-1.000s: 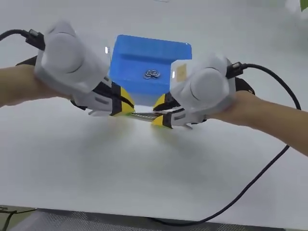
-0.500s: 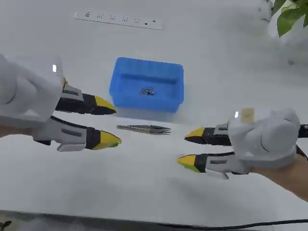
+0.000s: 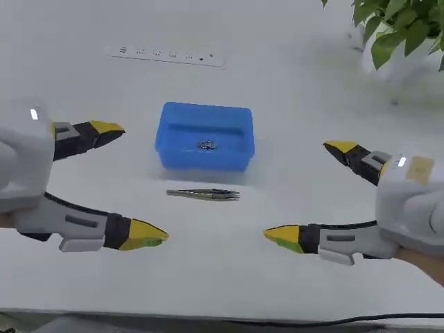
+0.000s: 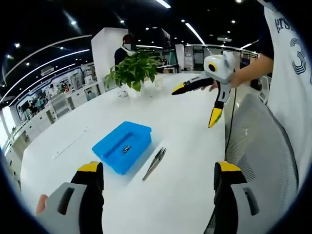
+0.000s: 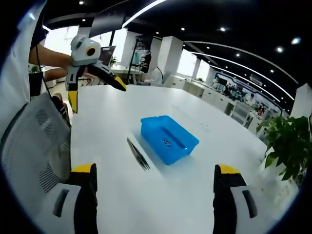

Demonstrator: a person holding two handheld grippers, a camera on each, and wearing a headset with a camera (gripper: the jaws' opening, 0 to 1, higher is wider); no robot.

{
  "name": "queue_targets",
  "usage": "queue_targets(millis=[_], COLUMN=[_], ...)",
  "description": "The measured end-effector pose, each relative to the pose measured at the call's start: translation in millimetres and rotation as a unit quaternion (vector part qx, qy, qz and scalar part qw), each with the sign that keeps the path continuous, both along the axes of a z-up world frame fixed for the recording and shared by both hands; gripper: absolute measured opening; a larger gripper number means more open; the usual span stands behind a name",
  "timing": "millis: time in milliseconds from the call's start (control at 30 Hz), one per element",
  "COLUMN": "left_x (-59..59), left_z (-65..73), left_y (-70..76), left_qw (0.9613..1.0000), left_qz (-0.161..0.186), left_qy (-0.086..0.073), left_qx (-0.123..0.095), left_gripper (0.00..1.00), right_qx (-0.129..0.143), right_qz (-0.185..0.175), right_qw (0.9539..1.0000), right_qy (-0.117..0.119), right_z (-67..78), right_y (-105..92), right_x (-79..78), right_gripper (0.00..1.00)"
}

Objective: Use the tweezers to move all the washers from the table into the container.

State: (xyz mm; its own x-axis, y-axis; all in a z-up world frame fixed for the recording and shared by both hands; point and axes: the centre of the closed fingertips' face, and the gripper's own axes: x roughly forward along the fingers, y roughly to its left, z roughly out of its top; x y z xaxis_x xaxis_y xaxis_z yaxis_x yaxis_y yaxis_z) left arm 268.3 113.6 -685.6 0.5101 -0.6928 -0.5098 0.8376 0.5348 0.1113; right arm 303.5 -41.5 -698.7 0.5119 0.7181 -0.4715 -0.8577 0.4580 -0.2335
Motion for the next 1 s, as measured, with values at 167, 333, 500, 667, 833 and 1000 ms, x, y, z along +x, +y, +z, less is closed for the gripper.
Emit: queue_targets(millis=[167,333,500,667,833,1000], left_x=[-5.1,0.6,-1.3,-2.4,-1.2,-0.8], left_z=[-2.1,-4.2,0.7,3.6,8.8,12.2], left_y=[1.6,11.2,24.4,27.6,23.4,18.4], left_qw=[0.9998,0.9998,0.9979,0.9988,0.9989,0.9989], left_qz=[-0.007,0.018,0.001,-0.004,-0.012,-0.018], left_qy=[-0.007,-0.006,-0.042,-0.028,-0.027,-0.026], left_qx=[0.016,0.003,0.048,0.04,0.036,0.036], left_gripper=[0.99,0.99,0.95,0.99,0.98,0.97], right_qx=[-0.042,-0.092,-0.105,-0.093,-0.081,-0.085], right_qz=[0.051,0.099,0.105,0.089,0.08,0.078], right_qw=[0.9978,0.9907,0.9887,0.9916,0.9933,0.9931], right_qy=[-0.008,-0.016,-0.021,-0.017,-0.018,-0.02], right_z=[-4.7,-14.7,-12.6,-4.7,4.1,3.5], right_y=[14.2,25.4,31.4,31.3,30.6,28.1], right_x=[-13.6,-26.4,-23.0,-13.9,-10.8,-12.2], right_gripper=[1.0,1.0,0.99,0.99,0.98,0.98])
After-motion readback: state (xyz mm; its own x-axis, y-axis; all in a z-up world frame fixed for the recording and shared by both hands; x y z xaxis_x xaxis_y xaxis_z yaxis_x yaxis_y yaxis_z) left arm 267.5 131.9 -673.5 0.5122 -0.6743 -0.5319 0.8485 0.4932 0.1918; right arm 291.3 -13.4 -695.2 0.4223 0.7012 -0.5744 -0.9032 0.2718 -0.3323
